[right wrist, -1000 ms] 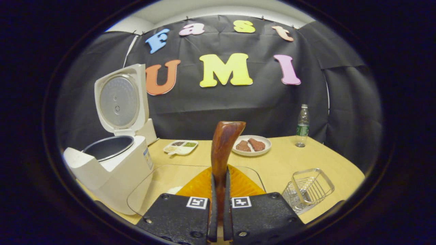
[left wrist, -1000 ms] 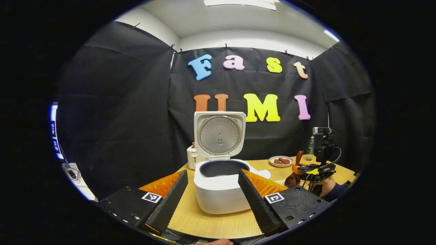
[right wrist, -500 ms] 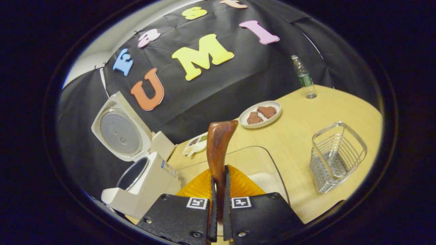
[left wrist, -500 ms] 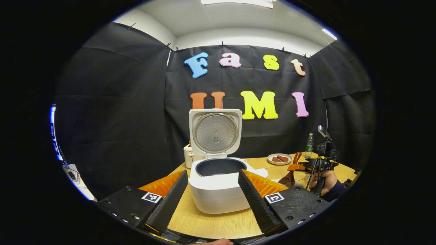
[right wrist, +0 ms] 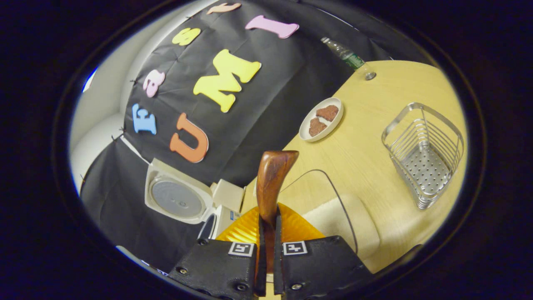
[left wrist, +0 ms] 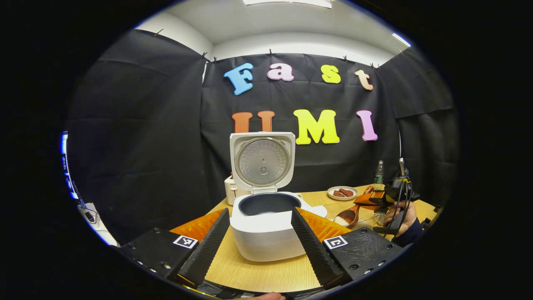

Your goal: Close the left gripper, press the button to open the rice cooker; take a wooden spoon from the chopstick holder with the right hand, scoop a spoonful of rice and pour it into the rice cooker, then put the wooden spoon back into the chopstick holder.

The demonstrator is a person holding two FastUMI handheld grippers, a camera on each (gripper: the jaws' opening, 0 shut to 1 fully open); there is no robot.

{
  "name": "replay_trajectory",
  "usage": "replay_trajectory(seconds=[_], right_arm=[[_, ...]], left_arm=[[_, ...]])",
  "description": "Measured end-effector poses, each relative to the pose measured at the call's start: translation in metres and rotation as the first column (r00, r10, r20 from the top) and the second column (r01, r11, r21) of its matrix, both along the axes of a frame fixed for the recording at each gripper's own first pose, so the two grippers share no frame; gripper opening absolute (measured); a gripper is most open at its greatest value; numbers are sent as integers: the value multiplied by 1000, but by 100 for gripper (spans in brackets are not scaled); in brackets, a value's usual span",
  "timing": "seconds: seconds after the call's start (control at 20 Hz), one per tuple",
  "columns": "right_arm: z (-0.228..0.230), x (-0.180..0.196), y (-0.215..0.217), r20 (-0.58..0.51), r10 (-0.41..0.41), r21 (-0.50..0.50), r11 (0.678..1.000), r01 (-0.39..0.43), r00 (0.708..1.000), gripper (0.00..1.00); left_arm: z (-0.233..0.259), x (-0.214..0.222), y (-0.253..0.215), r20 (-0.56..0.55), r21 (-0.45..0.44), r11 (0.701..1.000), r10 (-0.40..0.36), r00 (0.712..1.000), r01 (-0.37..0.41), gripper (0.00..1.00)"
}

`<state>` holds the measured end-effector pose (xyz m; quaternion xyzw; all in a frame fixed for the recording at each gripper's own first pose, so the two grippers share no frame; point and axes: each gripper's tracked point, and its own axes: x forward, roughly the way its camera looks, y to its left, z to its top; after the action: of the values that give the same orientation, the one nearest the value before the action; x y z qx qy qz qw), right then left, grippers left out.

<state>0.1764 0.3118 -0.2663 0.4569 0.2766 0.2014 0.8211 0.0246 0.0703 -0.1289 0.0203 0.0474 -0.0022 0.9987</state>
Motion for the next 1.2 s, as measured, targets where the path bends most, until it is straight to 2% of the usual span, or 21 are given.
replay_trajectory(seconds=[0.15,0.25,0.35,0.5,0.85,1.0,1.1,1.2], right_arm=[[23,-1,-13,-30,-29,199,979,34,999,12],[42,2,-17,-59,-40,344,937,58,997,12],[53,2,-13,-85,-19,423,904,54,996,12],[71,-6,-5,-97,32,475,880,18,995,12],[112,7,39,-55,96,398,915,-66,994,12],[138,16,66,-33,143,377,918,-121,989,11],[152,25,87,1,161,315,937,-153,987,11],[161,34,112,50,168,207,963,-175,985,12]], left_arm=[[0,0,-5,1,0,1000,-10,1000,10,95],[-1,-2,-7,-1,0,1000,-15,1000,15,95],[0,-2,-6,-2,3,1000,-18,1000,18,95],[6,-6,-1,13,11,1000,-10,1000,9,96],[16,-20,14,36,-28,1000,8,999,-7,97],[23,-26,19,47,-50,999,23,999,-20,97],[22,-27,20,38,-59,998,33,999,-30,97],[24,-30,26,34,-54,997,52,998,-50,97]])
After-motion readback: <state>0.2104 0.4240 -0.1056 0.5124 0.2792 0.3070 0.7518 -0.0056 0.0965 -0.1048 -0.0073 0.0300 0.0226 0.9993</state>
